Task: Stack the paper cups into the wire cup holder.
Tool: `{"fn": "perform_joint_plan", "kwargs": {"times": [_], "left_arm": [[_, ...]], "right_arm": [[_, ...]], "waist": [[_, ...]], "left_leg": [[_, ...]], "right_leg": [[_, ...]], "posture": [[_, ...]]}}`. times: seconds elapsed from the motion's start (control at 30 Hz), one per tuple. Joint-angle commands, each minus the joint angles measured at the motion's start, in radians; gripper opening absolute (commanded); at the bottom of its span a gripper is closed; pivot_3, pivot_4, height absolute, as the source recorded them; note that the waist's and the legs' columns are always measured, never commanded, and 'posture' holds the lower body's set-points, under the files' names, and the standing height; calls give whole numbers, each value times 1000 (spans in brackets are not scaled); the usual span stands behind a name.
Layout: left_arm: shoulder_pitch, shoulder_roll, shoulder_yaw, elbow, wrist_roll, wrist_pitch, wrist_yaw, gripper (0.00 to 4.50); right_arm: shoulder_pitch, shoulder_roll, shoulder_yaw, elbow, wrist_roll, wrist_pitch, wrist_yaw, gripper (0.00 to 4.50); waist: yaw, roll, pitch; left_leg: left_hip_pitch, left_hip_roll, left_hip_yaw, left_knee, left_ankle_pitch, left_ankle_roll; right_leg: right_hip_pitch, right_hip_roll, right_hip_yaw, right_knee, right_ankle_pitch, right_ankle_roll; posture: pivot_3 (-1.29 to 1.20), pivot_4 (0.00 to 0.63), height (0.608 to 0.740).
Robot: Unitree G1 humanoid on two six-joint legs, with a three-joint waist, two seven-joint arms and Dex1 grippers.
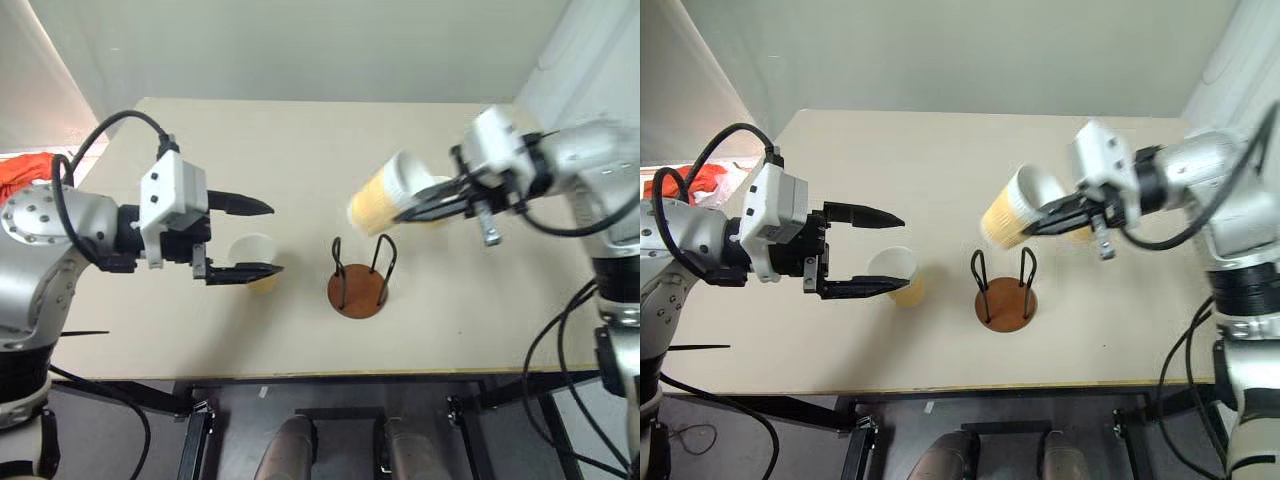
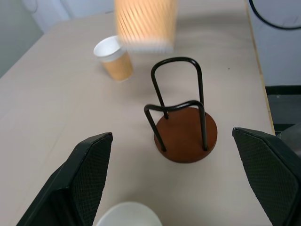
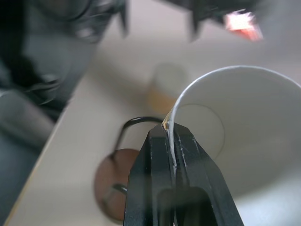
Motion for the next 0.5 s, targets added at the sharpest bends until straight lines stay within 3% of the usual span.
{"fn": "perform_joint_plan", "kwargs": {"times": [0.03,0.47,0.5], "left_arm": [[27,23,70,-55,-24,5,21,4500],[88,53,116,-103,-50,29,61,4500],[85,56,113,-101,-49,28,63,4500]], "right_arm": [[-32,0,12,46,-57,-83,36,17],[-30,24,47,50,-46,-131,99,17],[-34,29,48,54,-51,-131,99,207]], "waist": [[1,0,0],[-5,0,0],[-5,0,0]], "left_leg": [[-1,0,0,0,0,0],[1,1,0,0,0,-5],[1,1,0,0,1,-5]], "right_leg": [[-1,0,0,0,0,0],[-1,0,0,3,0,-3],[-1,0,0,3,0,-4]], "posture": [[0,150,740],[0,150,740],[0,150,740]]}}
